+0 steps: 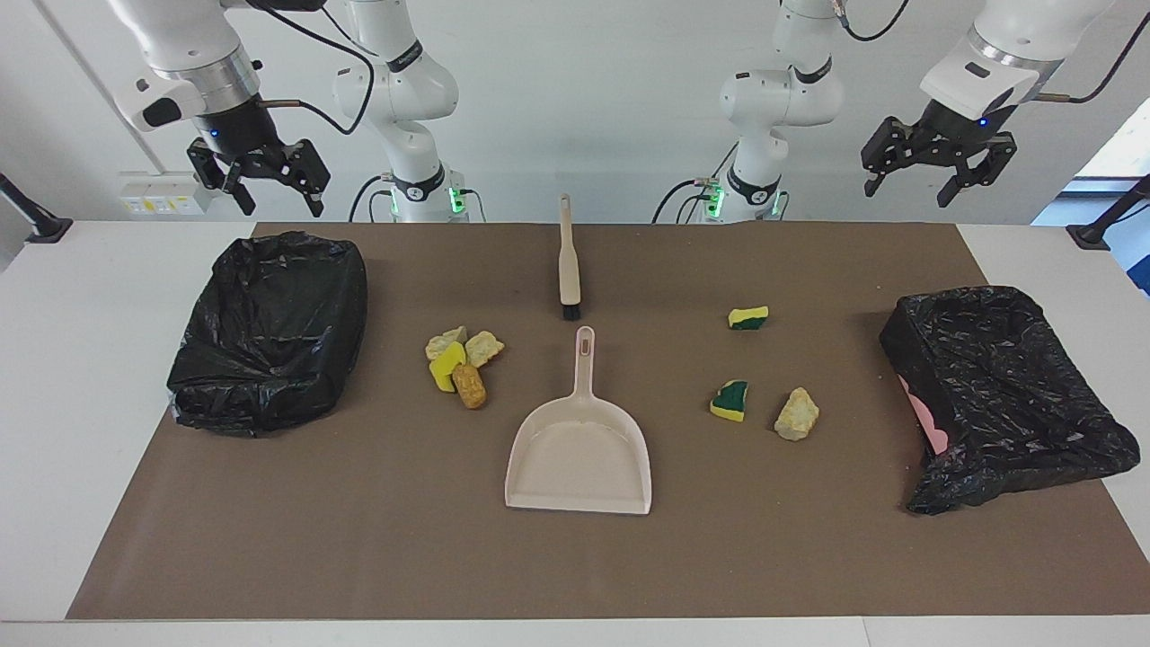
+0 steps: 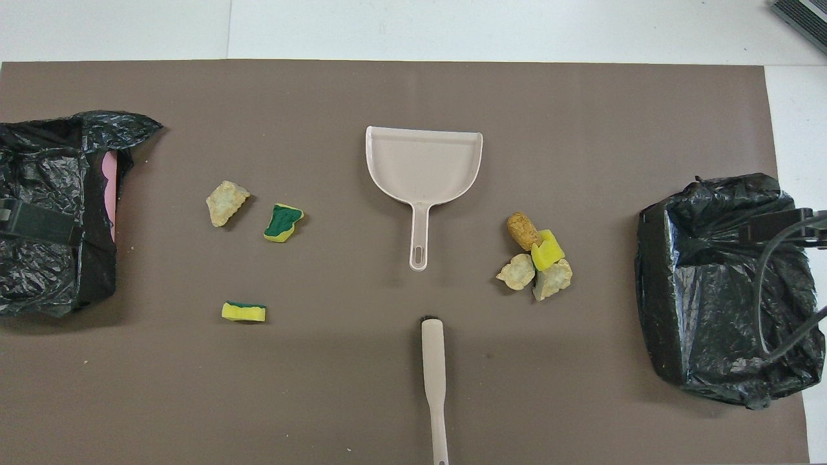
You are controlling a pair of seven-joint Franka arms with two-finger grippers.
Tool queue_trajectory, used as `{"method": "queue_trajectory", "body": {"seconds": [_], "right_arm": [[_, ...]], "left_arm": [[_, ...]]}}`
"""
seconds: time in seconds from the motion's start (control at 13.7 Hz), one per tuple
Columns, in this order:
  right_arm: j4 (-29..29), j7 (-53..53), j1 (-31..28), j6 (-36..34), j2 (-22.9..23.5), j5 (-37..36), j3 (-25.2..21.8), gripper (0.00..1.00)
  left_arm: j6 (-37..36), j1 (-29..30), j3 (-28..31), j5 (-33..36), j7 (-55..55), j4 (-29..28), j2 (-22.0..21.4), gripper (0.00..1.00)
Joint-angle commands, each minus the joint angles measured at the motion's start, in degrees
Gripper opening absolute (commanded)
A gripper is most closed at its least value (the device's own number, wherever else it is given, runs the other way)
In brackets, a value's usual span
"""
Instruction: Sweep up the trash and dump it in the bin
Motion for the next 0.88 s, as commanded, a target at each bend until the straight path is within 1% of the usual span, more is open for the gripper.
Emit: {"method": "queue_trajectory", "body": {"seconds": [0.0,0.51,0.73,0.8], "right_arm": [[-0.3,-1.2,-0.4,-1.1,-0.6,0.0,0.0,1.00],[-0.4,-1.0,0.7,-0.6,-0.6,-0.4,0.1,1.00],[-0.7,-1.0,0.9,2.5,-0.6,-1.9,0.2,1.00],[-0.7,-1.0,0.8,2.6,-0.5,-1.9,0.2,1.00]], "left_arm": [[-0.8,-0.2,0.1,-0.1,-1.1,-1.1,-1.2,1.00],[-0.5,-0.4,-0.2,-0.3,-2.2,-1.0,-1.3,1.00],[-0.6,-0.7,-0.2,-0.3,-2.3,-1.1,-1.3,1.00],[-0.5,-0.8,-0.3,-0.3,-2.4,-1.1,-1.4,1.00]]}}
